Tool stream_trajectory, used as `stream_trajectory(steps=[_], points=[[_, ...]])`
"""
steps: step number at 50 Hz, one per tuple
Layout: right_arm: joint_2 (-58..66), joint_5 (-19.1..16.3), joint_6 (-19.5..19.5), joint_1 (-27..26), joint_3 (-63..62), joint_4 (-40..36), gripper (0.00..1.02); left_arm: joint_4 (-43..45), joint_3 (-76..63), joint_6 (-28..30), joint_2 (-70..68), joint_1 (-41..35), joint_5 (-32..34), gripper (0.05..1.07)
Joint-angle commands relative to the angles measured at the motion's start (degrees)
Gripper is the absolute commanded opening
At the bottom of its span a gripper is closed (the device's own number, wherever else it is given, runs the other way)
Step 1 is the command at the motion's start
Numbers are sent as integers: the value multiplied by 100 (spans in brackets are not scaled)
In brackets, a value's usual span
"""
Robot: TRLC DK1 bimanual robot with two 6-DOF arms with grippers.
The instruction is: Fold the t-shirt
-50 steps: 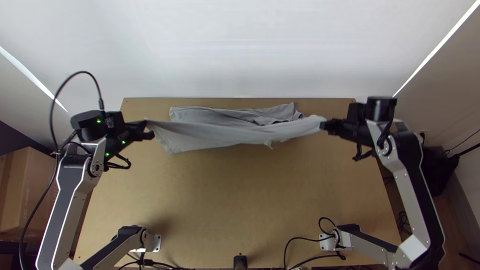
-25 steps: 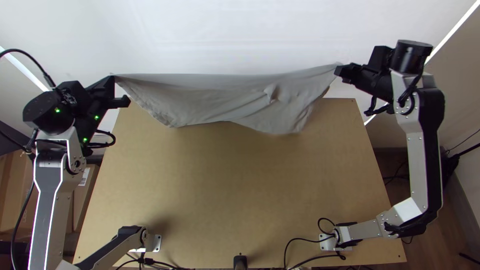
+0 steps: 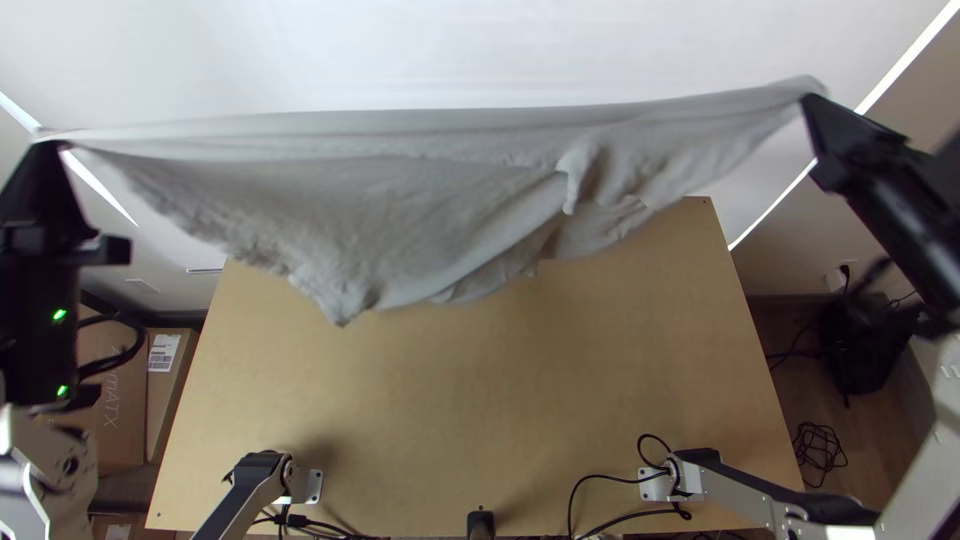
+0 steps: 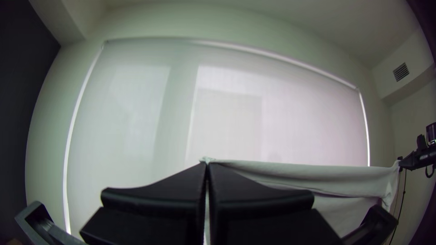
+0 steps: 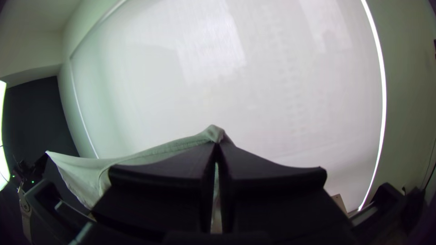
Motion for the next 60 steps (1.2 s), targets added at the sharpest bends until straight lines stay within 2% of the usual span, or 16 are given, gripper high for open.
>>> stream_trajectory(steps=[1,8,19,25,30,39,45,52,60], points=[[-599,147,136,-13,139,-48,2,97,316,88,-357,70,-229,8],[-1021,155,189,-22,218,-259,2,193,245,255,-673,70,-361,8],[-1118,138,320,-4,95,-452,2,-167,26,238,-849,44,-325,8],[-1127,103,435,128,-591,-505,2,-343,-713,246,-1113,-9,-132,8],[-1302,103,522,435,-1856,-443,2,-290,-1846,255,-1491,-9,79,8],[-1891,112,496,699,-4871,638,2,-360,-3912,246,-1983,-36,290,8],[-1856,112,479,717,-6295,1367,2,-316,-5037,79,-2062,-44,430,8],[-1381,112,479,673,-7288,2281,2,237,-5687,-123,-1218,-211,492,8],[-274,103,505,646,-7420,2984,2,1142,-5520,-228,531,-299,492,8]])
